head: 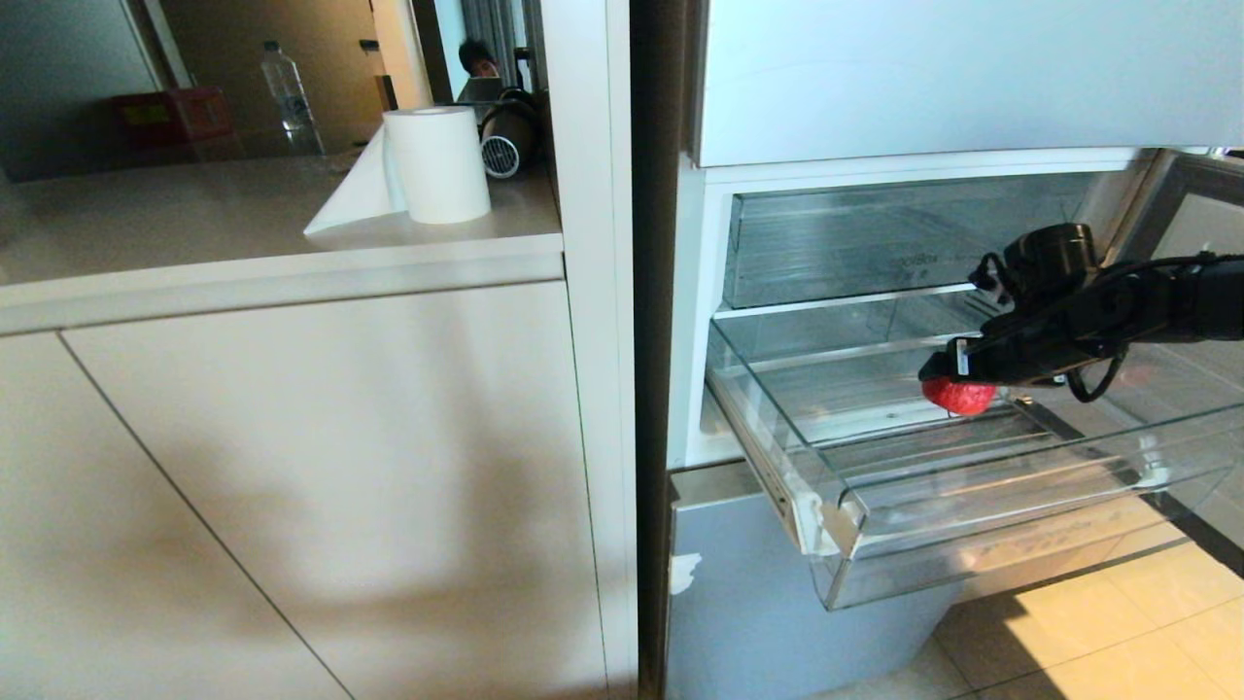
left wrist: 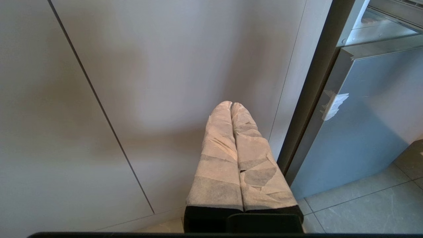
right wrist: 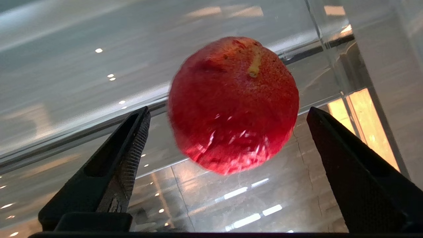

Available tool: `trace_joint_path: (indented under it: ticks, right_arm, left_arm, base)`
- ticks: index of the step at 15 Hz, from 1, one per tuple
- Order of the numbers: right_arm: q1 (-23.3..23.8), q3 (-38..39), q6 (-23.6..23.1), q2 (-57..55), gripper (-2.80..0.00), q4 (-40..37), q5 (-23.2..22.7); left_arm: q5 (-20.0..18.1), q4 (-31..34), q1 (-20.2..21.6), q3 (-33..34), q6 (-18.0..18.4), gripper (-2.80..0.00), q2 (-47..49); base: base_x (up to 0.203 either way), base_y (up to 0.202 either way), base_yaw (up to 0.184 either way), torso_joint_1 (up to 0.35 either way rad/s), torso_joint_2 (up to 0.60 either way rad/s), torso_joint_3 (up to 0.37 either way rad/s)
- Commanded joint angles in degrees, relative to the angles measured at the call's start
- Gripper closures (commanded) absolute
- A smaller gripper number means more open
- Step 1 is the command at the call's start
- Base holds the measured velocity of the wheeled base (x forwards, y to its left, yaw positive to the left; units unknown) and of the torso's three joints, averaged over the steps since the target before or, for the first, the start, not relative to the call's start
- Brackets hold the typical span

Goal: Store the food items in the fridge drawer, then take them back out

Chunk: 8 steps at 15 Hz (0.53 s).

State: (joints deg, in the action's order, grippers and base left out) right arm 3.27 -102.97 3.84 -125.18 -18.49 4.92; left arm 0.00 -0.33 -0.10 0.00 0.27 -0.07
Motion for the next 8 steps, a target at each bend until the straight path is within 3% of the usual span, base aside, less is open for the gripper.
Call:
trace_joint_path:
  ticks: [1,2,3,8]
  right_arm:
    - [0.3,-0.4,0.0,-1.4,-2.80,-0.1,0.1]
    - [0.5,-0.6,0.0,-1.7,-2.80,0.0,0.1]
    - [0.7,-0.5,0.0,-1.7,0.00,0.4,0.1]
    - [0.6,0.3,0.5,0.8,0.00,0.7,-0.3]
  left_arm:
    - [0.0,0.0,0.0,0.1,0.0,0.00,0.1]
    - [0.0,0.0,0.0,0.1,0.0,0.00,0.1]
    - [0.0,0.0,0.0,0.1,0.0,0.00,0.1]
    - [0.0,0.0,0.0,0.1,0.0,0.00,0.1]
  base:
    - [0.000,0.000,0.000,0.000,0.00,0.000]
    - [0.000,0.000,0.000,0.000,0.00,0.000]
    - [0.000,0.000,0.000,0.000,0.00,0.000]
    - [0.000,0.000,0.000,0.000,0.00,0.000]
